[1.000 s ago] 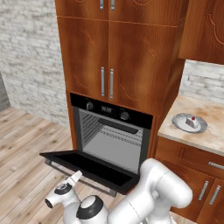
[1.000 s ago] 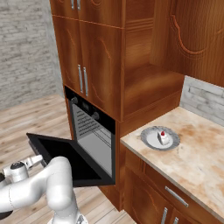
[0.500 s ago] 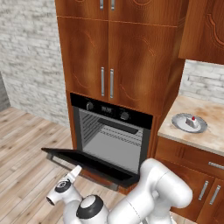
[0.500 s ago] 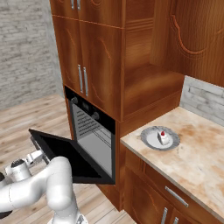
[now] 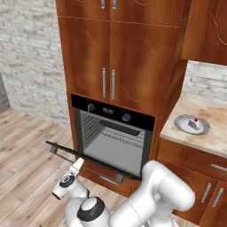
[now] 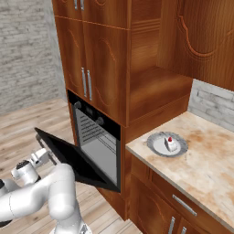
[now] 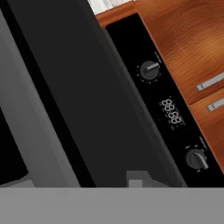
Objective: Take the baked cake out of the oven and place it on the plate for cooling. Then close the oven door.
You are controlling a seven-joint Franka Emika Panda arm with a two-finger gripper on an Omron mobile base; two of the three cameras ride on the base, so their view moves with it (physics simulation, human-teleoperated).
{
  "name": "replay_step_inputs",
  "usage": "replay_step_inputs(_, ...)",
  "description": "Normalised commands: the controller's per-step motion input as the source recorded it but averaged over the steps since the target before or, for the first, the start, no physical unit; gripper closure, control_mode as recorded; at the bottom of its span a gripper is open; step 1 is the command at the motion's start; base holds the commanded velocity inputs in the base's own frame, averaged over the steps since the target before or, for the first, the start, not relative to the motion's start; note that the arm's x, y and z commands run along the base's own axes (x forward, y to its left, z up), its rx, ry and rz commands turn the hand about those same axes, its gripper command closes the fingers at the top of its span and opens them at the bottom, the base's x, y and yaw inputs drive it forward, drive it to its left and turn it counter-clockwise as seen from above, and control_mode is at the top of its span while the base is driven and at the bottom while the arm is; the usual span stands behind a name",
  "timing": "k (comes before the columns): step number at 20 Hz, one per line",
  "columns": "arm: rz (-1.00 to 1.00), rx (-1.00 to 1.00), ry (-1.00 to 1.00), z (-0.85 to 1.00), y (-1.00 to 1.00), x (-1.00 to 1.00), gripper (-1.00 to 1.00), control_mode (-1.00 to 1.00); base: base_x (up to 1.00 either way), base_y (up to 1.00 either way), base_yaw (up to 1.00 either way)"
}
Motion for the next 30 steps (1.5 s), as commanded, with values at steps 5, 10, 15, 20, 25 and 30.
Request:
replay_step_inputs(5,0.0,-0.21,-0.14,-0.01,-0.37,0.78,-1.0,-1.0,0.0,0.0,0.0)
replay_step_inputs(10,0.0,-0.2,-0.11,-0.04,-0.36,0.78,-1.0,-1.0,0.0,0.0,0.0)
replay_step_inputs(15,0.0,-0.18,-0.03,-0.09,-0.34,0.82,-1.0,-1.0,0.0,0.0,0.0)
replay_step_inputs(20,0.0,-0.17,0.0,-0.12,-0.3,0.84,-1.0,-1.0,0.0,0.0,0.0)
replay_step_inputs(25,0.0,-0.16,0.0,-0.18,-0.29,0.86,-1.0,-1.0,0.0,0.0,0.0)
replay_step_inputs(30,0.0,-0.15,0.0,-0.23,-0.29,0.87,-1.0,-1.0,0.0,0.0,0.0)
